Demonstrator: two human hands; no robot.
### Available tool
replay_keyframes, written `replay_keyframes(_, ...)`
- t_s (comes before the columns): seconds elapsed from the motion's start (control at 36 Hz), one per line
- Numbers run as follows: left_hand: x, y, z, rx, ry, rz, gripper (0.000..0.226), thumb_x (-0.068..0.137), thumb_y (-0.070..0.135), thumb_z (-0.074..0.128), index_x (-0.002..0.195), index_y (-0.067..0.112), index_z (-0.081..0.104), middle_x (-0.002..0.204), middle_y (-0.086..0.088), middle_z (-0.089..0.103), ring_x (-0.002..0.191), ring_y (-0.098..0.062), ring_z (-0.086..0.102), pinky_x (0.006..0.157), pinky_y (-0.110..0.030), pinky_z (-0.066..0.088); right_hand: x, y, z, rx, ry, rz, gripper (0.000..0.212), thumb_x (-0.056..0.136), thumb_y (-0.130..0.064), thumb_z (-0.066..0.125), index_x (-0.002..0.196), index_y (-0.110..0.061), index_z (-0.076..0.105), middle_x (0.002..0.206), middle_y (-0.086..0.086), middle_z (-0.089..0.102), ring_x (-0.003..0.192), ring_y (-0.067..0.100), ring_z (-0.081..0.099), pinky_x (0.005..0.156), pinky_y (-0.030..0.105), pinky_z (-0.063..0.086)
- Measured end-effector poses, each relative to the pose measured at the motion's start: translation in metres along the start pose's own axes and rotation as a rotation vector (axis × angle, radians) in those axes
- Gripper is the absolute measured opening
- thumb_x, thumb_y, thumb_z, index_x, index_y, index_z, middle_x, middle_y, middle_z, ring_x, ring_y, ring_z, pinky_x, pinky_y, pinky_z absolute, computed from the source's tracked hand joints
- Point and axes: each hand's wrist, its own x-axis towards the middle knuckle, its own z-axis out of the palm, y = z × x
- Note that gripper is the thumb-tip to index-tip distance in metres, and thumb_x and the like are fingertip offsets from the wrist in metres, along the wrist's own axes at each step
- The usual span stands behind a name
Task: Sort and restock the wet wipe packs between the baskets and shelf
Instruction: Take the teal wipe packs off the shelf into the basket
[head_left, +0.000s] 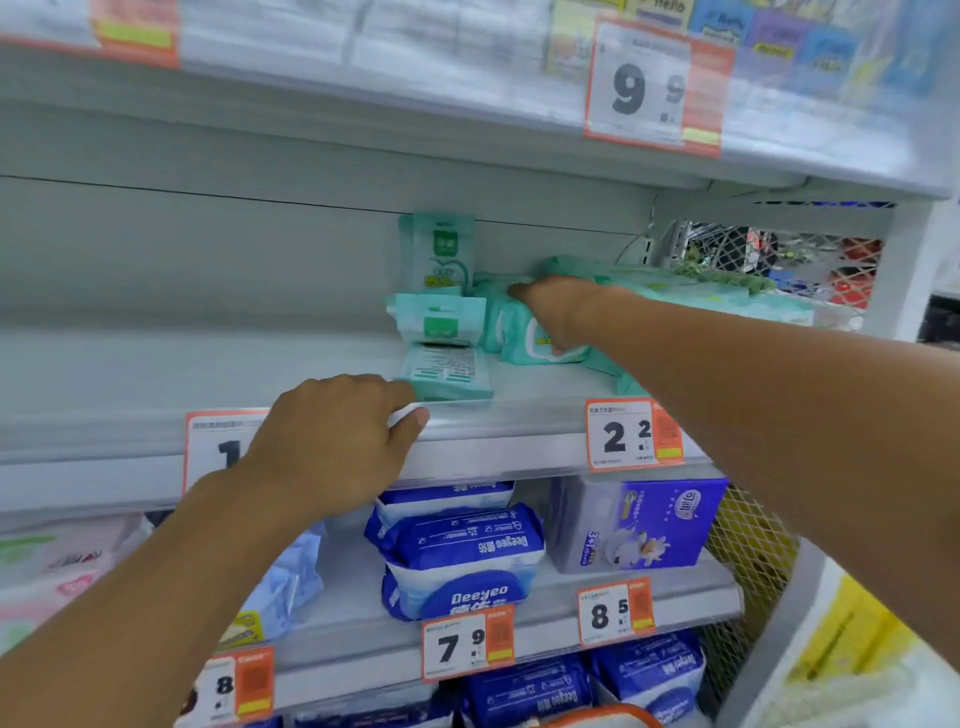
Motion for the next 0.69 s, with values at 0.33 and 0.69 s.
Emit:
replay_keyframes(0.33, 0.002, -0.001, -0.007, -0.164, -0.048, -0.078, 0.047, 0.097, 0.058, 0.039, 0.142, 0.043, 0.041, 0.149, 0.019, 0.043, 0.129, -0.018, 0.051, 0.1, -0.031, 0.039, -0.053, -0.035, -0.044, 0.903, 0.289, -0.192, 0.062, 0.085, -0.007, 0.069, 0.141, -0.025, 0.05, 0.144, -0.005, 0.05, 0.118, 0.02, 0.058, 0.084, 0.014, 0.048)
replay_keyframes(0.69, 0.074, -0.004, -0.035, -0.613, -0.192, -0.206, 0.057, 0.092, 0.037, 0.065, 0.142, 0.025, 0.042, 0.131, 0.001, 0.051, 0.102, -0.014, 0.049, 0.081, -0.019, 0.034, -0.01, -0.034, -0.024, 0.698, 0.415, -0.176, 0.077, 0.074, -0.027, 0.087, 0.141, -0.012, 0.052, 0.142, 0.006, 0.055, 0.13, 0.022, 0.051, 0.101, 0.016, 0.032)
